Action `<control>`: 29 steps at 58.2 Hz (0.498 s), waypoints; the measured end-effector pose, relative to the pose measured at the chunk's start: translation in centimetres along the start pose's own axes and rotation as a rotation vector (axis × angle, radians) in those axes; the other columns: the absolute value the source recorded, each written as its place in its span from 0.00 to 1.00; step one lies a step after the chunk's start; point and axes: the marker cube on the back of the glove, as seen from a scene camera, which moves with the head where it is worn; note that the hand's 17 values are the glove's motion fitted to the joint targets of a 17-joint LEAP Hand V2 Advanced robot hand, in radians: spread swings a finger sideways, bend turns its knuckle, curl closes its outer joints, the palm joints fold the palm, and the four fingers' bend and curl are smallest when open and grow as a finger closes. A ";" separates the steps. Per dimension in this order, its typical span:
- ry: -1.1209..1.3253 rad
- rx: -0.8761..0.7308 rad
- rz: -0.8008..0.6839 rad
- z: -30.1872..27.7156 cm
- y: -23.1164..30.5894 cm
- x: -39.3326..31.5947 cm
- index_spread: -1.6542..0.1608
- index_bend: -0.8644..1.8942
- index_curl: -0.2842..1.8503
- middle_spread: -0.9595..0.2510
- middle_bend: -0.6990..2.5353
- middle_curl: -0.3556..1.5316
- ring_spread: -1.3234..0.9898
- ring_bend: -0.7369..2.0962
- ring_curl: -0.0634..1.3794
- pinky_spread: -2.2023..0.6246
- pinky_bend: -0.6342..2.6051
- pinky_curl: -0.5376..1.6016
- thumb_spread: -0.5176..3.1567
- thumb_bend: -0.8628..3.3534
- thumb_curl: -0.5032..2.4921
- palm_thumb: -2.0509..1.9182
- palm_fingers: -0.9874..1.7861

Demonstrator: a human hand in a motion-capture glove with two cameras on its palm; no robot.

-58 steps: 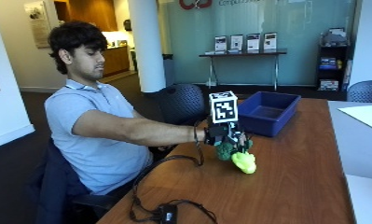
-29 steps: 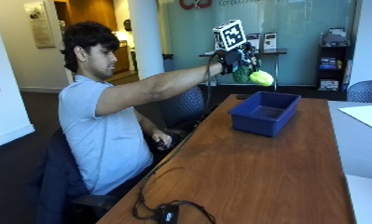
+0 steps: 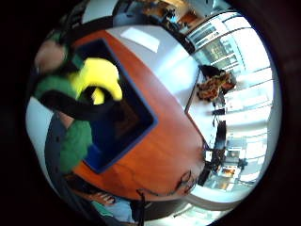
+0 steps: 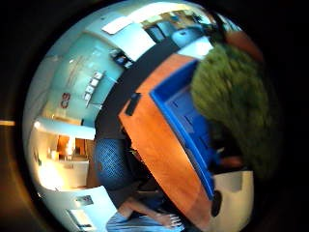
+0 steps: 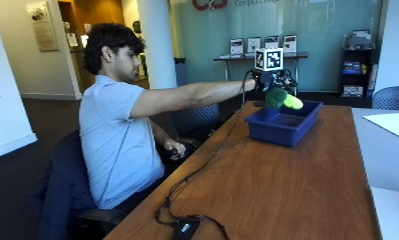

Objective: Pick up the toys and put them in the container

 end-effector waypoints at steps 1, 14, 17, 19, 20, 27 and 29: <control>-0.001 -0.026 0.009 0.3 0.0 0.1 0.77 0.35 0.18 0.77 0.34 0.40 0.49 0.55 0.30 0.66 0.54 0.45 0.57 0.32 0.33 0.65 0.52; 0.003 0.006 0.008 -0.3 1.8 2.0 0.75 0.37 0.22 0.80 0.26 0.36 0.55 0.38 0.19 0.77 0.53 0.43 0.51 0.22 0.26 0.50 0.30; 0.020 0.014 0.010 -1.2 2.9 2.7 0.75 0.37 0.22 0.81 0.26 0.36 0.56 0.37 0.19 0.78 0.53 0.42 0.50 0.21 0.26 0.50 0.30; 0.029 0.028 0.012 -1.9 3.5 3.0 0.75 0.37 0.22 0.81 0.26 0.35 0.56 0.37 0.19 0.79 0.52 0.42 0.50 0.21 0.26 0.50 0.31; 0.032 0.034 0.013 -2.3 3.9 3.3 0.75 0.37 0.23 0.81 0.26 0.35 0.57 0.37 0.19 0.79 0.52 0.42 0.50 0.20 0.26 0.50 0.31; 0.046 0.065 0.025 -5.0 8.0 6.6 0.75 0.37 0.23 0.81 0.26 0.34 0.57 0.36 0.19 0.80 0.51 0.41 0.50 0.20 0.26 0.50 0.31; 0.057 0.066 0.029 -5.7 9.4 7.9 0.74 0.38 0.24 0.81 0.26 0.34 0.57 0.36 0.19 0.80 0.50 0.41 0.50 0.19 0.25 0.50 0.32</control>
